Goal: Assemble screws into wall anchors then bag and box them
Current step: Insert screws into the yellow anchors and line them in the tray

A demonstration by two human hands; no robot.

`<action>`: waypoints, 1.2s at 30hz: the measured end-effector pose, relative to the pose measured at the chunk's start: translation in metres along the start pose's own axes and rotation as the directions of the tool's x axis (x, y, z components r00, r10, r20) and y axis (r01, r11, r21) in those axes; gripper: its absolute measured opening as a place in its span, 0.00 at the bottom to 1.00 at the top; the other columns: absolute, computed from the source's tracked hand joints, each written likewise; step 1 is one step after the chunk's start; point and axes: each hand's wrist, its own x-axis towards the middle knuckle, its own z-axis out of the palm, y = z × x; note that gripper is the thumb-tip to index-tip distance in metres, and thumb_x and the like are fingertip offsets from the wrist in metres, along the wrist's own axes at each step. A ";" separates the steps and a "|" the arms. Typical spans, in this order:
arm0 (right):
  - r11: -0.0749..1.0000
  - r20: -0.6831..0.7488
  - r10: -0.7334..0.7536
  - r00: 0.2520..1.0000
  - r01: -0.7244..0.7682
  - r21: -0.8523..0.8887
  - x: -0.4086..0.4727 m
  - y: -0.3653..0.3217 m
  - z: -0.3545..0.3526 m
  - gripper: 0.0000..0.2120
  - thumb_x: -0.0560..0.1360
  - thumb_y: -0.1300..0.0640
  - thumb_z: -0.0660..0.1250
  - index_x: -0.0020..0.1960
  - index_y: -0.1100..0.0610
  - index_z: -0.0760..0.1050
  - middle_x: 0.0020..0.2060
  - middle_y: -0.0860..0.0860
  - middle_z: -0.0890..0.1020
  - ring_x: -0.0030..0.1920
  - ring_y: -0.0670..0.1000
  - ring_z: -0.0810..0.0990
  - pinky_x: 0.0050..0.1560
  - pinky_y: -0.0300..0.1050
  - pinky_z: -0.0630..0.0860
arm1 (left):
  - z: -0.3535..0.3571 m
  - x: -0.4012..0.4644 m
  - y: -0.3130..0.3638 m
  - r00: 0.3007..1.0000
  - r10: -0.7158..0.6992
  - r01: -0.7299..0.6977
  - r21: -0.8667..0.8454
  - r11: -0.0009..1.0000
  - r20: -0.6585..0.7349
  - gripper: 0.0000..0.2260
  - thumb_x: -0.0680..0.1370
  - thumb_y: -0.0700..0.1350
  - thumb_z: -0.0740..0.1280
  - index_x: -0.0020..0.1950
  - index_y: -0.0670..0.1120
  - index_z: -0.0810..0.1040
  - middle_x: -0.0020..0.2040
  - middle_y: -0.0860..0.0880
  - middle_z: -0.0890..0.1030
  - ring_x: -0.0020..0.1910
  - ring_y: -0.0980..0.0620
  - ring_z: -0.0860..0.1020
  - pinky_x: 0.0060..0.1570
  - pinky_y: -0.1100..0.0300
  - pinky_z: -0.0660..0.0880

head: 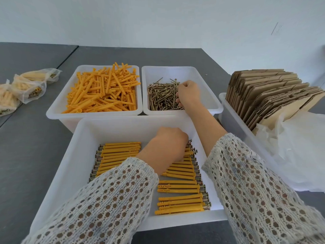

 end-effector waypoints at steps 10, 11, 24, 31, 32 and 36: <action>0.909 0.220 -0.079 0.972 0.161 -0.384 -0.002 0.003 0.007 0.14 0.75 0.64 0.57 0.32 0.56 0.61 0.28 0.50 0.67 0.29 0.50 0.66 0.30 0.41 0.65 | -0.010 0.007 -0.023 0.966 -0.038 -0.024 -0.234 0.972 -0.255 0.15 0.77 0.60 0.66 0.38 0.51 0.71 0.38 0.54 0.73 0.35 0.54 0.71 0.33 0.59 0.65; 0.876 0.262 -0.052 0.964 0.169 -0.451 -0.002 0.002 0.008 0.15 0.75 0.64 0.58 0.31 0.56 0.61 0.27 0.50 0.67 0.28 0.50 0.64 0.29 0.42 0.62 | -0.015 0.006 -0.028 0.934 -0.067 -0.033 -0.269 0.963 -0.352 0.15 0.78 0.58 0.65 0.36 0.51 0.72 0.35 0.54 0.74 0.33 0.56 0.71 0.31 0.61 0.63; 0.692 0.376 0.191 0.907 0.147 -0.706 -0.010 -0.004 0.012 0.10 0.78 0.54 0.57 0.57 0.56 0.69 0.50 0.53 0.74 0.53 0.57 0.74 0.62 0.56 0.71 | -0.002 0.000 -0.120 0.503 -0.488 0.037 -0.547 0.837 -0.713 0.09 0.78 0.42 0.61 0.56 0.48 0.78 0.52 0.49 0.78 0.55 0.47 0.74 0.51 0.48 0.75; 0.651 0.370 0.124 0.921 0.206 -0.731 -0.011 -0.005 0.011 0.07 0.76 0.55 0.58 0.43 0.58 0.71 0.41 0.52 0.76 0.47 0.56 0.76 0.58 0.55 0.75 | 0.005 0.007 -0.133 0.614 -0.769 0.631 -0.476 0.613 -0.178 0.21 0.80 0.56 0.55 0.68 0.48 0.75 0.72 0.40 0.68 0.70 0.34 0.64 0.70 0.39 0.57; 0.654 0.367 0.113 0.923 0.209 -0.727 -0.011 -0.004 0.011 0.08 0.76 0.55 0.58 0.40 0.56 0.69 0.39 0.52 0.75 0.45 0.56 0.75 0.57 0.54 0.75 | 0.005 0.009 -0.133 0.631 -0.759 0.639 -0.449 0.624 -0.158 0.22 0.81 0.56 0.53 0.68 0.49 0.75 0.73 0.40 0.67 0.71 0.35 0.63 0.70 0.38 0.56; 0.673 0.361 0.071 0.930 0.222 -0.706 -0.010 -0.003 0.011 0.12 0.78 0.55 0.57 0.37 0.56 0.67 0.35 0.51 0.73 0.40 0.54 0.73 0.47 0.50 0.72 | 0.003 0.011 -0.133 0.665 -0.733 0.644 -0.387 0.659 -0.141 0.23 0.81 0.54 0.52 0.70 0.47 0.74 0.75 0.41 0.64 0.73 0.36 0.62 0.71 0.39 0.56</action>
